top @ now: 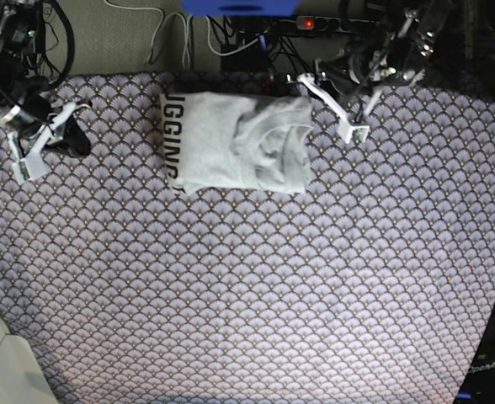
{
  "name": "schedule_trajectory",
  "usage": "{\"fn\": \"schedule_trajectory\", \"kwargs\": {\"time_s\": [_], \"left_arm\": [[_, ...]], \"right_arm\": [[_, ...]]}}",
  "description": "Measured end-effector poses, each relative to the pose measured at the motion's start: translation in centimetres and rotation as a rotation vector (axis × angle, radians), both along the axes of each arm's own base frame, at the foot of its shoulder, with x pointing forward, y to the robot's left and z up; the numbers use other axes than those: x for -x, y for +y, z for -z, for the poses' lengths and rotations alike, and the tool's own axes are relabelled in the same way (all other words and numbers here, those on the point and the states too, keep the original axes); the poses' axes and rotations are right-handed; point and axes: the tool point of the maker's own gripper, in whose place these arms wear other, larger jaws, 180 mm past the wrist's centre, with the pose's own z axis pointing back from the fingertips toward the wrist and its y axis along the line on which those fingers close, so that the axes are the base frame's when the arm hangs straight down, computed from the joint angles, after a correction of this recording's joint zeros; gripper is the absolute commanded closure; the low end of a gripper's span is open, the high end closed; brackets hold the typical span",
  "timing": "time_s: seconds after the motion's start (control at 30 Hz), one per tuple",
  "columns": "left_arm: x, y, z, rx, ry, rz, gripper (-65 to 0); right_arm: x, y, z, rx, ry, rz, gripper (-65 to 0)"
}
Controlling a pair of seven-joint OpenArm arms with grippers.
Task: Fold the T-shirt properly
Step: 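Grasp the bundle with both grippers and rotate it on the table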
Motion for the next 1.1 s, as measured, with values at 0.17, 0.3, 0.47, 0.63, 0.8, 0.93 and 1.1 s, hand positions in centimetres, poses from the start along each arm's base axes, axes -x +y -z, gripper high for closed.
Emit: {"fn": "schedule_trajectory", "kwargs": {"time_s": [0.17,0.3,0.47,0.63,0.8,0.93,1.1], "left_arm": [[-1.6,-0.9,0.8,0.026,0.003,-0.024,-0.2],[-3.0,-1.8,1.0,0.05,-0.016,-0.047,-0.2],[-4.2,-2.8,1.0,0.07,-0.024,-0.063,-0.2],[-6.0,-4.2,1.0,0.103,-0.034,-0.084,-0.2],[-8.9,-5.1,1.4,0.148,-0.024,-0.105,-0.2],[-11.6,-5.8,1.4,0.168,-0.063,-0.137,-0.2],[-17.5,-5.7,0.6,0.176,-0.147,-0.25,-0.2]], "right_arm": [[0.3,0.1,0.2,-0.001,0.01,-0.002,0.0],[0.2,0.2,0.2,-0.005,0.007,-0.003,0.0],[0.3,0.4,0.3,-0.006,0.01,-0.009,0.0],[0.3,0.4,0.3,-0.007,0.01,-0.009,0.0],[0.2,2.3,0.7,-0.026,0.021,-0.064,0.0],[0.2,3.3,0.8,-0.035,0.026,-0.092,0.0],[0.5,4.4,1.2,-0.049,0.038,-0.122,0.0]]}}
